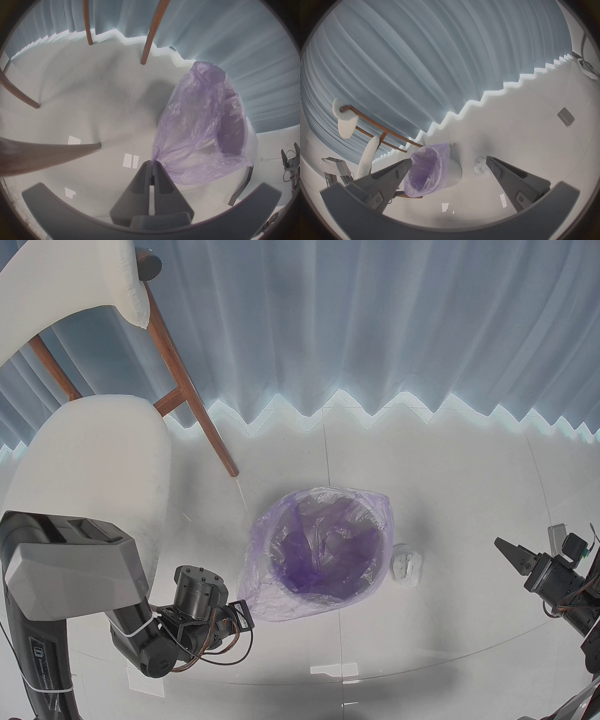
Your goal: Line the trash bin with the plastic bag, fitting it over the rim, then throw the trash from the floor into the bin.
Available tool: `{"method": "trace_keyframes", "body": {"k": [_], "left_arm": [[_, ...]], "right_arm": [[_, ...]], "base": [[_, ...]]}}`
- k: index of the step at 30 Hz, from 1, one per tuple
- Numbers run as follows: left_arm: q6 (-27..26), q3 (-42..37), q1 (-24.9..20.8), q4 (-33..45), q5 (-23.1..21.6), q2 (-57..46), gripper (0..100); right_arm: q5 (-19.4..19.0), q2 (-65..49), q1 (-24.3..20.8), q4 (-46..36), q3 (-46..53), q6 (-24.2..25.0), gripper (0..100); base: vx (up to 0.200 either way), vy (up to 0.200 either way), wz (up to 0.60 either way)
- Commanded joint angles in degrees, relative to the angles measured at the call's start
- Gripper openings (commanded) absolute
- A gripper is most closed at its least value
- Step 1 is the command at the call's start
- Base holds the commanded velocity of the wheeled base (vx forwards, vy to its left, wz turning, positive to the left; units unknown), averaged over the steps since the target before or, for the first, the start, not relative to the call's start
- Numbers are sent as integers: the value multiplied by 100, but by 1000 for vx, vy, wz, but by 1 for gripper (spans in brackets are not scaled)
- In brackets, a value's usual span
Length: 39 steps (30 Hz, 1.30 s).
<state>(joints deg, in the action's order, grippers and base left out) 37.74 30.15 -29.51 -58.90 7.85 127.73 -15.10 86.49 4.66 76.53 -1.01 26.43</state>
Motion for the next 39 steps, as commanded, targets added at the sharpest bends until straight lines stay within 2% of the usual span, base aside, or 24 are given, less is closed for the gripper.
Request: {"method": "trace_keyframes", "body": {"k": [1, 8, 10, 12, 14, 15, 17, 19, 20, 21, 23, 28, 35, 39], "left_arm": [[-215, 149, 148, -148, 24, 489, 0], [-461, 448, 244, -306, 59, 771, 0], [-461, 483, 209, -306, 50, 735, 0], [-470, 439, 112, -323, 50, 692, 0], [-470, 422, 69, -341, 59, 665, 0], [-478, 343, -19, -464, 59, 604, 0], [-531, 220, -81, -649, 59, 639, 0], [-645, 132, -107, -798, 59, 683, 0], [-839, 97, -72, -974, 59, 762, 0], [-918, 105, -55, -1026, 59, 806, 0], [-1181, 132, 7, -1185, 59, 920, 0], [-1269, 61, -11, -1369, 59, 911, 0], [-1304, -79, -151, -1396, 67, 779, 0], [-1542, -158, -178, -1686, 59, 779, 0]], "right_arm": [[-1, 8, 0, -139, 92, -15, 100], [-10, 26, -17, -147, 92, -6, 100], [-1, 43, -395, -165, 57, 38, 100], [43, 149, -958, -279, 57, 170, 100], [69, 219, -1125, -411, 40, 249, 100], [192, 360, -1582, -754, -180, 618, 100], [429, 500, -1977, -1167, -532, 1101, 100], [658, 667, -2215, -1475, -813, 1356, 100], [948, 940, -2399, -1756, -1147, 1585, 100], [1045, 1054, -2443, -1809, -1252, 1629, 100], [1273, 1529, -2505, -1800, -1560, 1620, 100], [1291, 2188, -2531, -1545, -2105, 1532, 100], [1299, 3075, -2522, -1422, -2623, 1013, 100], [1387, 3532, -2514, -965, -2817, 662, 100]], "base": [[0, 0, 0], [0, 0, 0], [0, 0, 0], [0, 0, 0], [0, 0, 0], [0, 0, 0], [0, 0, 0], [0, 0, 0], [0, 0, 0], [0, 0, 0], [0, 0, 0], [0, 0, 0], [0, 0, 0], [0, 0, 0]]}}
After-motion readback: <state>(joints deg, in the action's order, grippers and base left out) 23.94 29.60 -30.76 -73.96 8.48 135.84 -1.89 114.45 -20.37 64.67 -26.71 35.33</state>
